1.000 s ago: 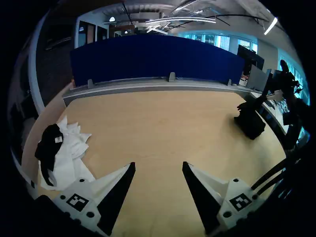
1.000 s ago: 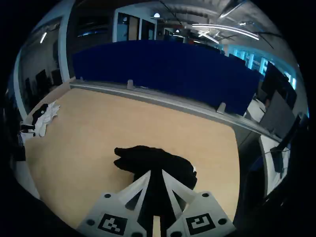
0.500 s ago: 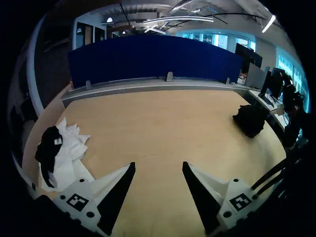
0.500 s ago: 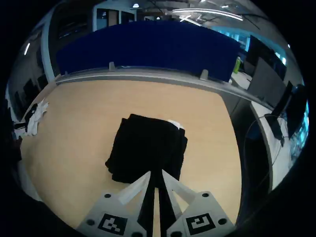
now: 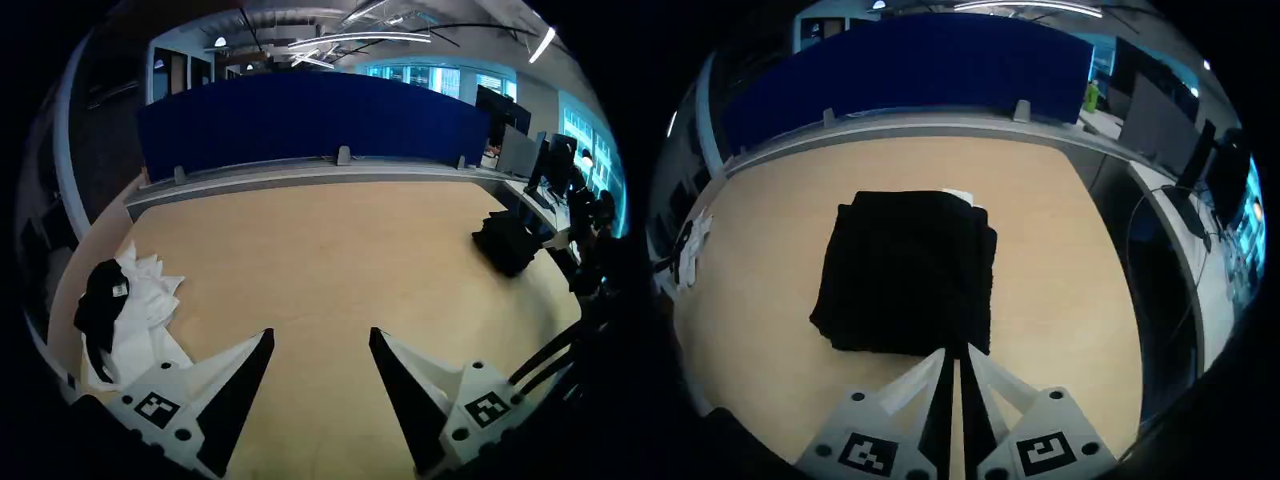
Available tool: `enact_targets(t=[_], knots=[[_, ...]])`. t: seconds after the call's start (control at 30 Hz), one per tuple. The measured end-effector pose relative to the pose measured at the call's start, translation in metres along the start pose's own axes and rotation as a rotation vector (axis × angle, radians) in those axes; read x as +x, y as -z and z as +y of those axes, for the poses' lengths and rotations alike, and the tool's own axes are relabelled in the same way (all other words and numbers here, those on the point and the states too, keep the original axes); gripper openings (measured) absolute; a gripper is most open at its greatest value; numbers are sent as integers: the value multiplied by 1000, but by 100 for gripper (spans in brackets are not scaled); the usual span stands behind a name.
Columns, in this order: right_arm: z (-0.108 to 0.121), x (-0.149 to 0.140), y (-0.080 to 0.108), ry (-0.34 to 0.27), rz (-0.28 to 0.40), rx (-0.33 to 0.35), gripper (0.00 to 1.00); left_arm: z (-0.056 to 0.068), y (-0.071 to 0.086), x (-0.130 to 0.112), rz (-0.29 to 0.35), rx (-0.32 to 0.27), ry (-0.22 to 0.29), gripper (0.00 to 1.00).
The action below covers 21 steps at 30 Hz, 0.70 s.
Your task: Fold towel
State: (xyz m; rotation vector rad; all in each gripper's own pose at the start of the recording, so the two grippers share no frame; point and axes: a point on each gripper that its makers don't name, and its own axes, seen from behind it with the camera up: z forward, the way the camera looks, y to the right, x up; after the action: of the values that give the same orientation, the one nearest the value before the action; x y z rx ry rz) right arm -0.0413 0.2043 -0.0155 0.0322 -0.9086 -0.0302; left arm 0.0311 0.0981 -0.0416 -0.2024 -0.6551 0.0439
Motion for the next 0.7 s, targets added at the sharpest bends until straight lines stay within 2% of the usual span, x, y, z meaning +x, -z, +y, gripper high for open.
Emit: enact_targets(t=[0.27,0.4,0.47,0.7], knots=[[0,-6,-9,-9,-18,0,5,1,0,3,2,3,-4,88],[-2,-9,-6,-16,-10,0,8,1,-1,4,2,2,-2,88],[-1,-10,-3,-21,-3,-4,13,1,-2,4,2,3,-3,88],[4,-11,6,-19,26,-33,40,1,-4,7,4,0,-6,88]])
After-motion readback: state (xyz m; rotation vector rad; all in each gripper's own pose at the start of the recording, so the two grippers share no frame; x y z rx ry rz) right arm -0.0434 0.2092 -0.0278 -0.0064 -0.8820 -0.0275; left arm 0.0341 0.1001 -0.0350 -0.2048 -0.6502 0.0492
